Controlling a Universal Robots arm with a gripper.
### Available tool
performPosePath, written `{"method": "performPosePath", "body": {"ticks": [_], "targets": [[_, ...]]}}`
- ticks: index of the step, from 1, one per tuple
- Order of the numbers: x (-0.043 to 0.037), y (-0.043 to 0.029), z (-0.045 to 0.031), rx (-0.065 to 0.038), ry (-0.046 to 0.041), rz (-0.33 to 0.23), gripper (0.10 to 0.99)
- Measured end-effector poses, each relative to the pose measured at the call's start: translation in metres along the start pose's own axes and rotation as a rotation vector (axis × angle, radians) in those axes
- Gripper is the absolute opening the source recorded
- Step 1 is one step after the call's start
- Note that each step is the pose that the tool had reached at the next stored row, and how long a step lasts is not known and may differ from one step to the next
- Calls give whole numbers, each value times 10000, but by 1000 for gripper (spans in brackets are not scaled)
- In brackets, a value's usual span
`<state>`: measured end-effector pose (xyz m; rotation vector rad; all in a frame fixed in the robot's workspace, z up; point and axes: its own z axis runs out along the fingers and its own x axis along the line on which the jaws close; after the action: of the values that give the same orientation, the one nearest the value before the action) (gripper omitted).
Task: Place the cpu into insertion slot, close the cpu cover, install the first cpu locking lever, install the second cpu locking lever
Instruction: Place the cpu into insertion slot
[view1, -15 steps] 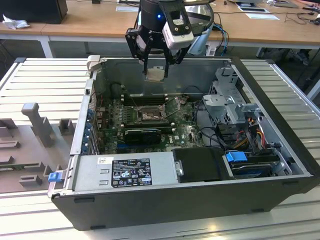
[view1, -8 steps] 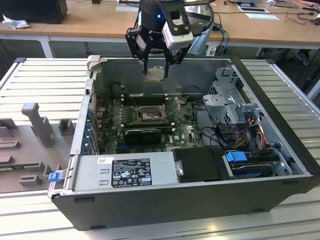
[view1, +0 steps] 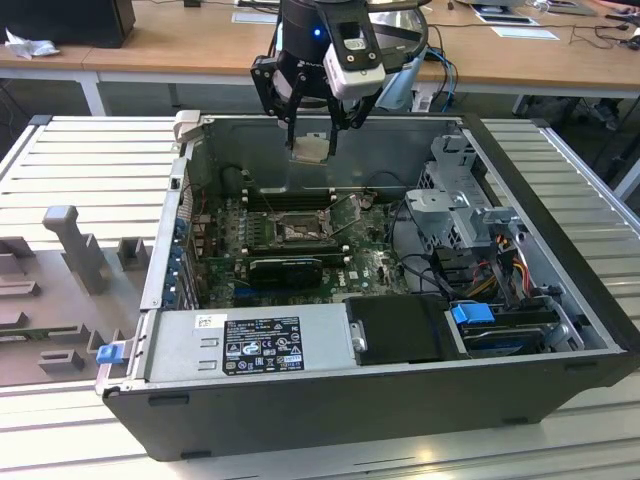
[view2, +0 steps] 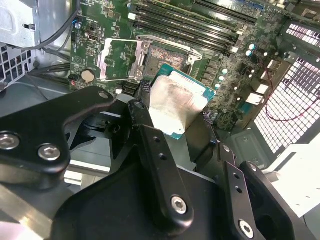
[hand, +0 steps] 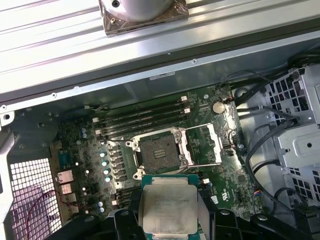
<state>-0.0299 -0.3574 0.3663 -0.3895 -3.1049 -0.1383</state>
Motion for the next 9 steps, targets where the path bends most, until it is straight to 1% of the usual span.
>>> {"method": "performPosePath", "body": {"ticks": [9], "targets": [[0,0,0,-3,-12,144,529]]}}
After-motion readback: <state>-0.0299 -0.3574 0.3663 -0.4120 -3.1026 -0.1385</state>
